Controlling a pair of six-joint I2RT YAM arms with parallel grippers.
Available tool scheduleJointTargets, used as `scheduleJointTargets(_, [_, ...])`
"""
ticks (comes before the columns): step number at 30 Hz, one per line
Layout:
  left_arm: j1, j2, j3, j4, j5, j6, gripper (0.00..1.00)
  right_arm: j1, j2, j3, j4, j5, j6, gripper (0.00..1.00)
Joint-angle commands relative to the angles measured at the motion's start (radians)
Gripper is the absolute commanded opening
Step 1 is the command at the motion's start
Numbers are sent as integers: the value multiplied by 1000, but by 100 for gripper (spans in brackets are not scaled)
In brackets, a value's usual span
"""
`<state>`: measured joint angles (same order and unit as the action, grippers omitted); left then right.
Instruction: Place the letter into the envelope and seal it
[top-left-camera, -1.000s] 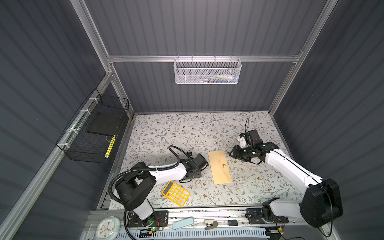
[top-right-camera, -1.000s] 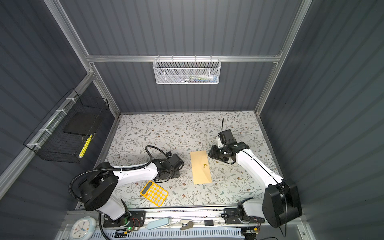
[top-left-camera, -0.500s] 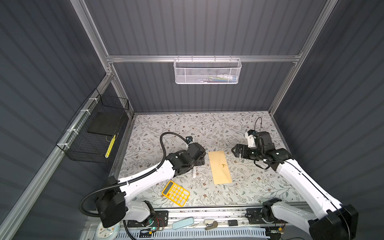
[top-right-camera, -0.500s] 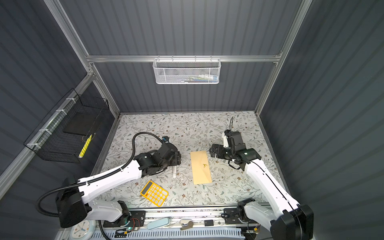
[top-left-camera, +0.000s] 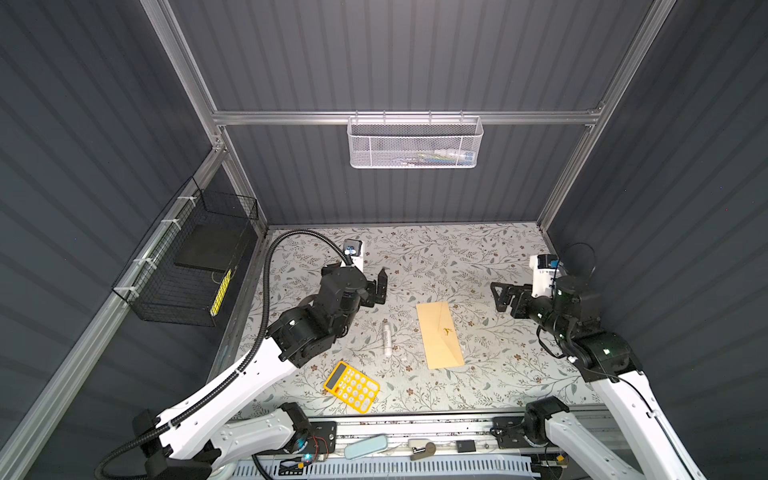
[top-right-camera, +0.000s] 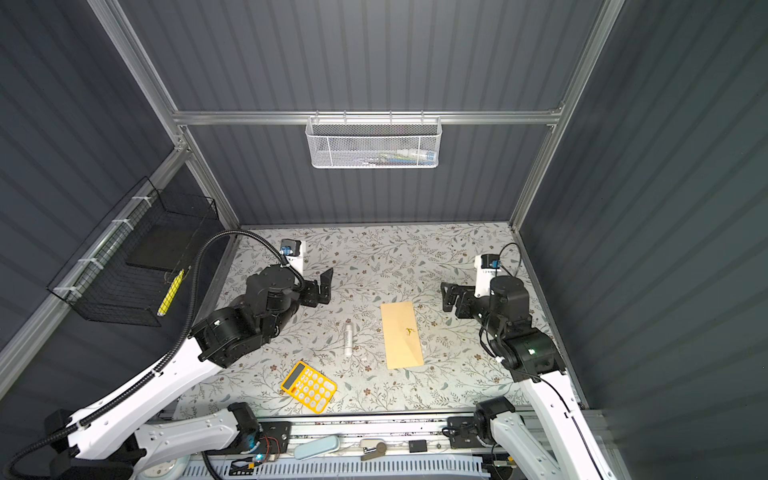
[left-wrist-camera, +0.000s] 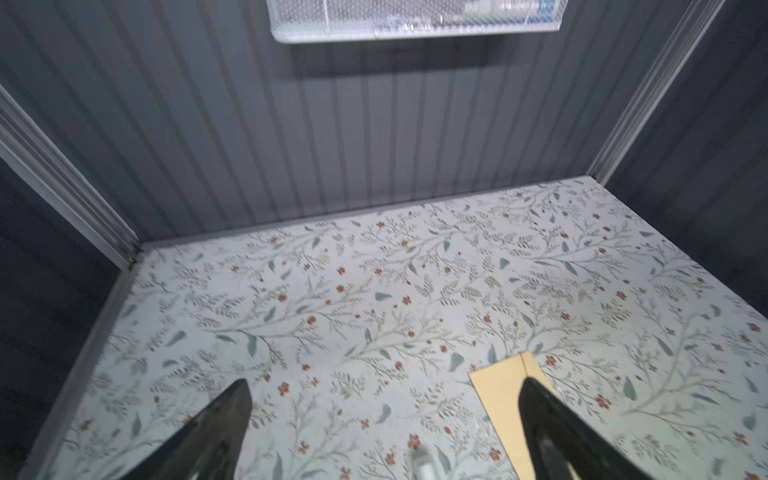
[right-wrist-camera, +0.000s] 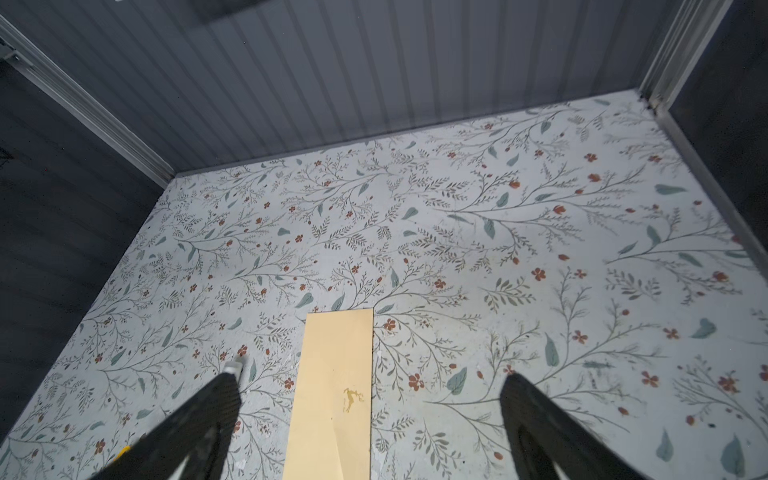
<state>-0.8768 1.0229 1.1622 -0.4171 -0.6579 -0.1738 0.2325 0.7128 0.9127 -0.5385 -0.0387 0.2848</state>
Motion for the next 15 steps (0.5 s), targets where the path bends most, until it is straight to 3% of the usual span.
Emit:
scheduleJointTargets(1, [31, -73, -28, 71, -74, 147, 100, -7, -35, -3, 10, 60, -30, 99])
scheduleJointTargets(10, [148, -202, -275, 269, -147, 187, 100, -16, -146, -165, 137, 197, -54, 99])
scheduleJointTargets(15, [323, -159, -467, 441, -54, 157, 100, -31, -147, -303, 292, 251, -102, 99])
